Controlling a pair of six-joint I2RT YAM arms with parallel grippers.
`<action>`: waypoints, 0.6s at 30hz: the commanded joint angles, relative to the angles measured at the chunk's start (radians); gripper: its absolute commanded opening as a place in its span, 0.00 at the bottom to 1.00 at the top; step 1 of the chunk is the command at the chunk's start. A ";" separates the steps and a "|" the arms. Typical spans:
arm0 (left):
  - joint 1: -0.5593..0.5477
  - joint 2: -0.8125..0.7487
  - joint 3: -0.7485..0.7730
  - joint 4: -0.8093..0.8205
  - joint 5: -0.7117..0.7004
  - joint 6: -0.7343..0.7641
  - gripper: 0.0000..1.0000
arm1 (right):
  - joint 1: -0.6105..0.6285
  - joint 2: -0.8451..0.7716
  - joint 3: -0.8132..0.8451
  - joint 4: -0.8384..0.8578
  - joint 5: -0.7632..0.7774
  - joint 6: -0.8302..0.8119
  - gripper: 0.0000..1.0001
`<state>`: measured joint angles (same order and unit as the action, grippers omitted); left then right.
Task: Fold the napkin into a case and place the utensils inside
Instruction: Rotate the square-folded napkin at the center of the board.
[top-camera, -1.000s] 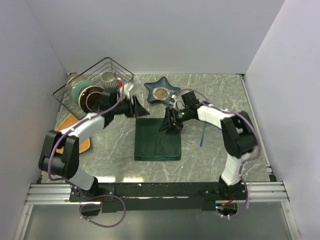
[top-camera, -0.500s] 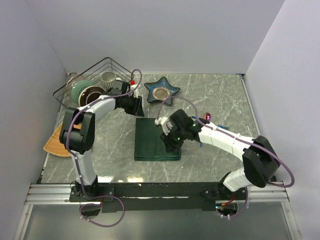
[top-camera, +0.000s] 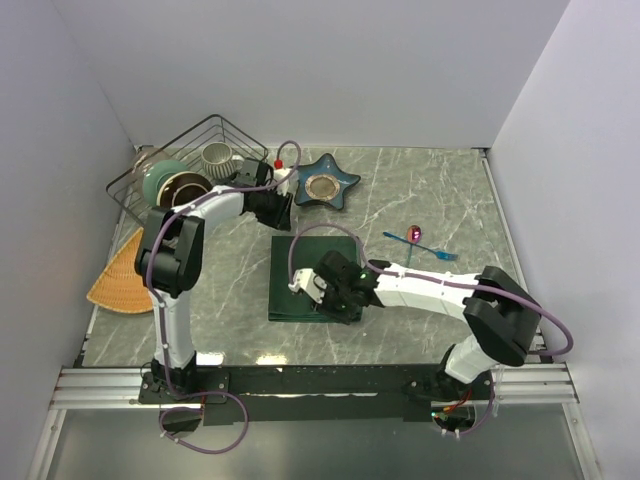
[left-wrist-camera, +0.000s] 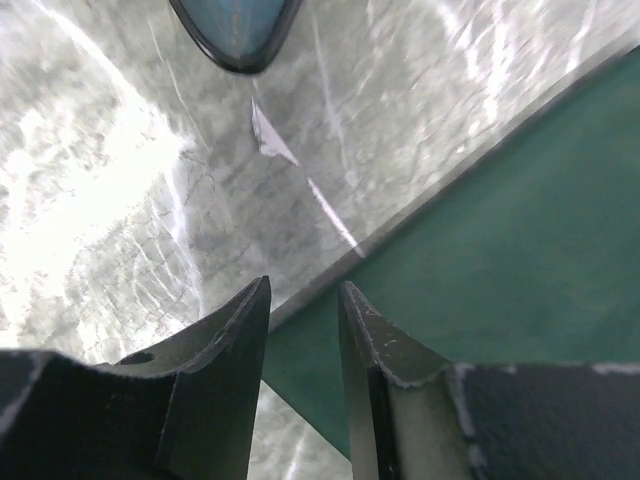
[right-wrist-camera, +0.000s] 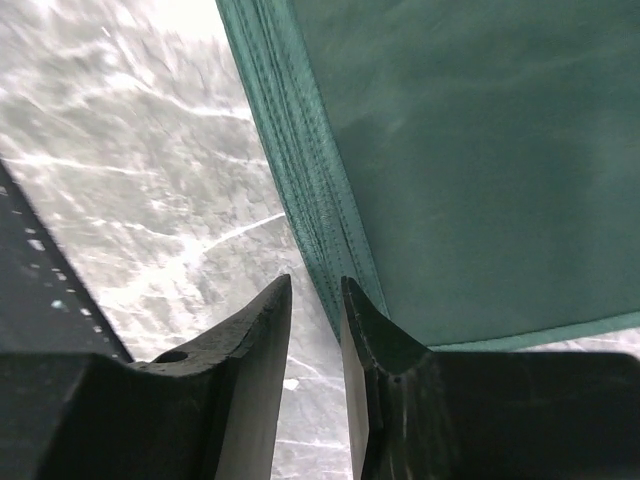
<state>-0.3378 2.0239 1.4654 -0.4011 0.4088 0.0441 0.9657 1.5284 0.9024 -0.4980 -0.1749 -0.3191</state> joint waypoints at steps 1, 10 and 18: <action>-0.018 0.018 0.018 -0.015 -0.042 0.079 0.39 | 0.019 0.024 -0.014 0.035 0.083 -0.040 0.34; -0.032 -0.083 -0.141 -0.067 -0.062 0.169 0.38 | -0.018 0.049 -0.063 0.036 0.176 -0.104 0.33; -0.032 -0.275 -0.324 -0.116 -0.062 0.203 0.37 | -0.153 0.125 -0.021 0.085 0.259 -0.164 0.32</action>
<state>-0.3645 1.8614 1.1961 -0.4561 0.3408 0.2104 0.8864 1.5806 0.8558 -0.4484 -0.0048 -0.4351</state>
